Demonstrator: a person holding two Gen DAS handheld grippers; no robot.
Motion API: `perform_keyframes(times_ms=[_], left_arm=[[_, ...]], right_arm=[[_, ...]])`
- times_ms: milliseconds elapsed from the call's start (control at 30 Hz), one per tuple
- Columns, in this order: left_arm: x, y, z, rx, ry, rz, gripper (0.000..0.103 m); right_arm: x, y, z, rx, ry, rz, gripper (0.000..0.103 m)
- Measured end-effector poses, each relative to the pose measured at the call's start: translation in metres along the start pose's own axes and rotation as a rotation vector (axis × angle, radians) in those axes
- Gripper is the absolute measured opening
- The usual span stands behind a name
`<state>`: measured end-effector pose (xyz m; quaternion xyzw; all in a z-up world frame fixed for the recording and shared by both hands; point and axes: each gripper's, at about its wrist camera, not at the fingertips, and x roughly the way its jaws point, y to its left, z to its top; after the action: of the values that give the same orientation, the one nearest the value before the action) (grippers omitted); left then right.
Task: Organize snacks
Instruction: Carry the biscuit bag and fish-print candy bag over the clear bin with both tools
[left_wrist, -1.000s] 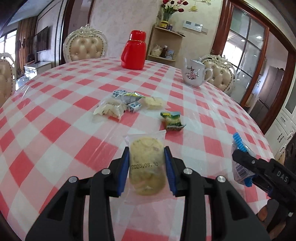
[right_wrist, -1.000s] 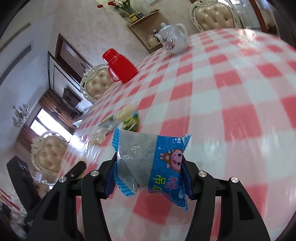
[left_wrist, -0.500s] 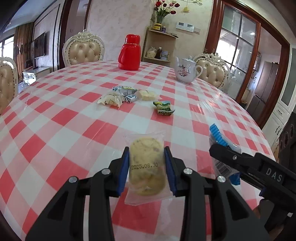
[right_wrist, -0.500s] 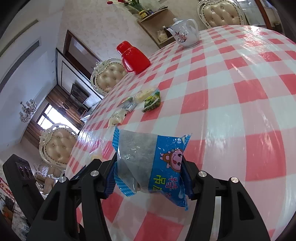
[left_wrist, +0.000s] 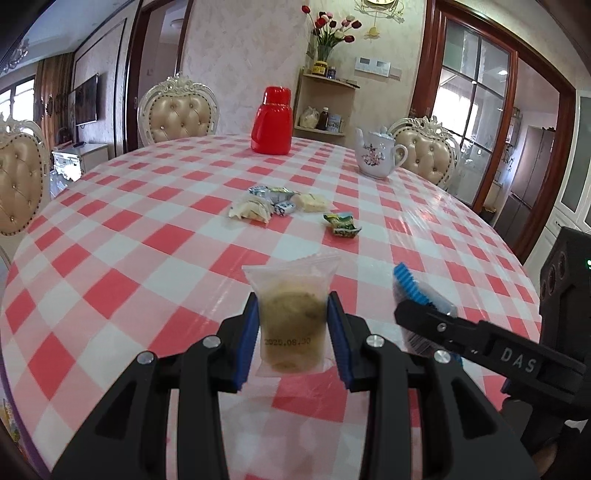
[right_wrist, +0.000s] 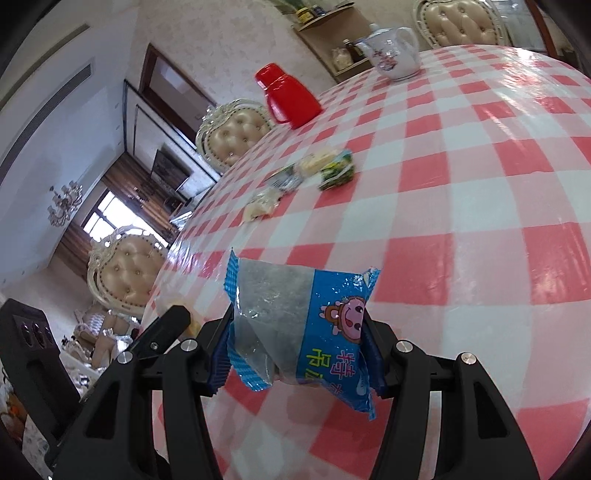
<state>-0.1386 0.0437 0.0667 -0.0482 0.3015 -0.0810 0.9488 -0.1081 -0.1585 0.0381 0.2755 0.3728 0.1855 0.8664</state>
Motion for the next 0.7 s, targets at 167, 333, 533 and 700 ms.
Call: perform_keyframes(times_ms=[167, 333, 533, 700], left_arm=[[-0.015, 0.011, -0.002, 0.0, -0.006, 0.021, 0.037], [-0.031, 0.027, -0.006, -0.014, -0.003, 0.057, 0.037], [-0.051, 0.047, -0.01, -0.034, 0.002, 0.09, 0.037], [-0.074, 0.066, -0.019, -0.046, 0.003, 0.137, 0.037]], right_arm=[[0.0, 0.023, -0.007, -0.042, 0.015, 0.033, 0.057], [0.0, 0.049, -0.014, -0.097, 0.023, 0.061, 0.057], [0.003, 0.074, -0.023, -0.138, 0.048, 0.089, 0.057], [0.005, 0.101, -0.039, -0.2, 0.082, 0.117, 0.057]])
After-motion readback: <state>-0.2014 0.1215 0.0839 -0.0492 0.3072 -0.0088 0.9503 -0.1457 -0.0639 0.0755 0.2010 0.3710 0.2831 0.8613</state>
